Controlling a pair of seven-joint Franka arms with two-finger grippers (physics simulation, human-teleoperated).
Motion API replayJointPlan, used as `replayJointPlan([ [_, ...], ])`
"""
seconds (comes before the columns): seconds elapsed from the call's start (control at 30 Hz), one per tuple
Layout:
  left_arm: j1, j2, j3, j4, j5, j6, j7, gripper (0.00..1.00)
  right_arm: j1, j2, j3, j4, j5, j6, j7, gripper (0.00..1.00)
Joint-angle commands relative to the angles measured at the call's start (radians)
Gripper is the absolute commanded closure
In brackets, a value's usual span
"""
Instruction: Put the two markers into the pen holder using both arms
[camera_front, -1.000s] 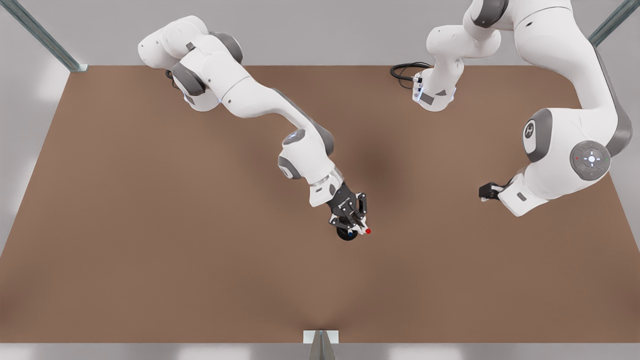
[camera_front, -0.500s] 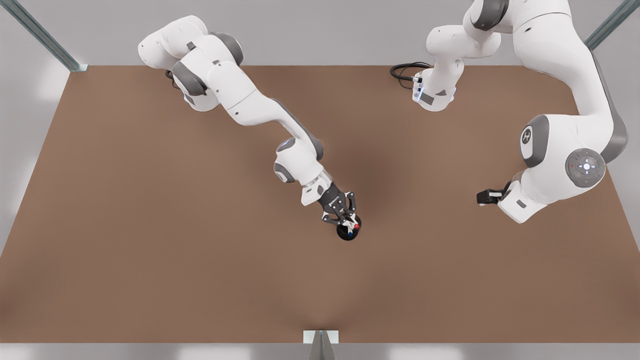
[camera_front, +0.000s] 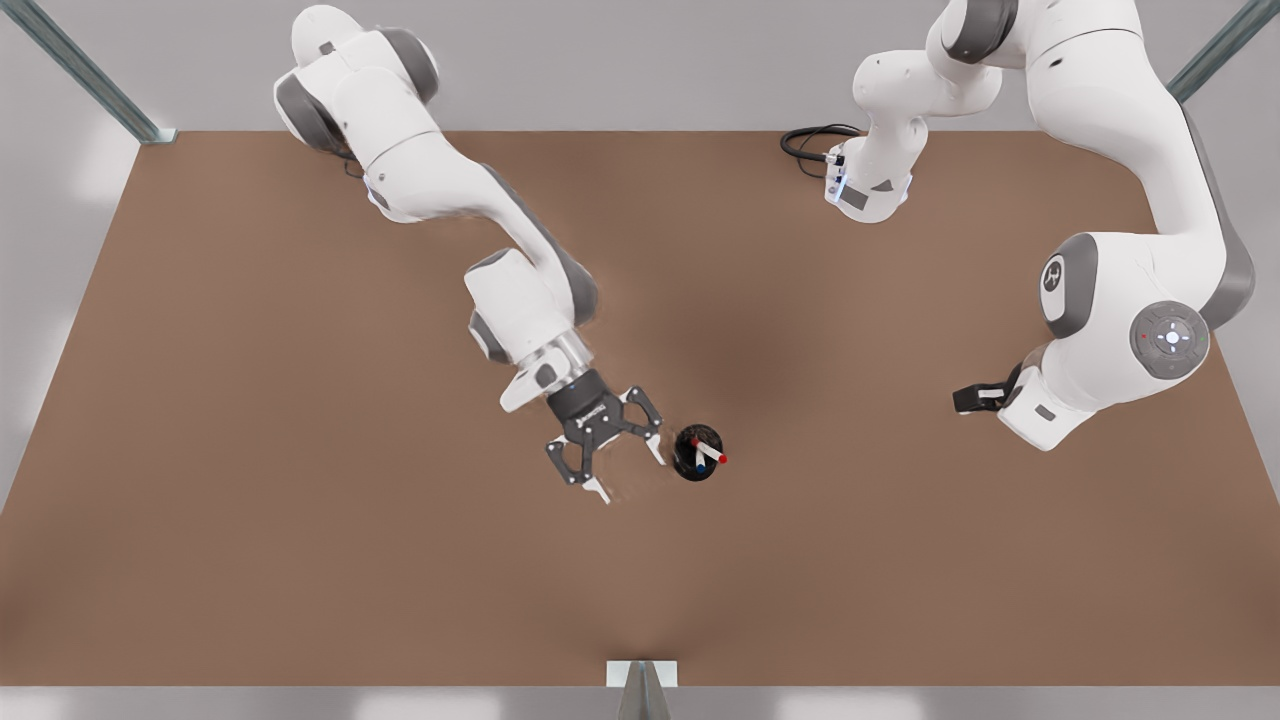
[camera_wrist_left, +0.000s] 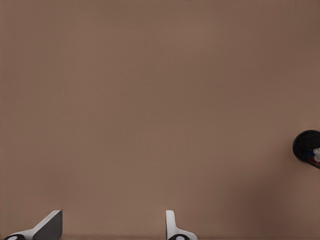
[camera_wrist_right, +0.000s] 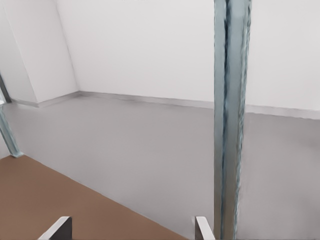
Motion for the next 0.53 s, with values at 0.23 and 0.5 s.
replayJointPlan([
  [0.23,-0.010,0.000,-0.003,0.001,-0.002,-0.011,-0.003,0.00,-0.339,-0.360,-0.191,-0.067,0.223,-1.412,-0.410,0.00],
  [0.5,-0.017,0.008,-0.003,0.001,-0.002,-0.014,0.017,0.00,-0.317,-0.159,-0.168,0.233,0.183,-1.590,-0.322,0.00],
])
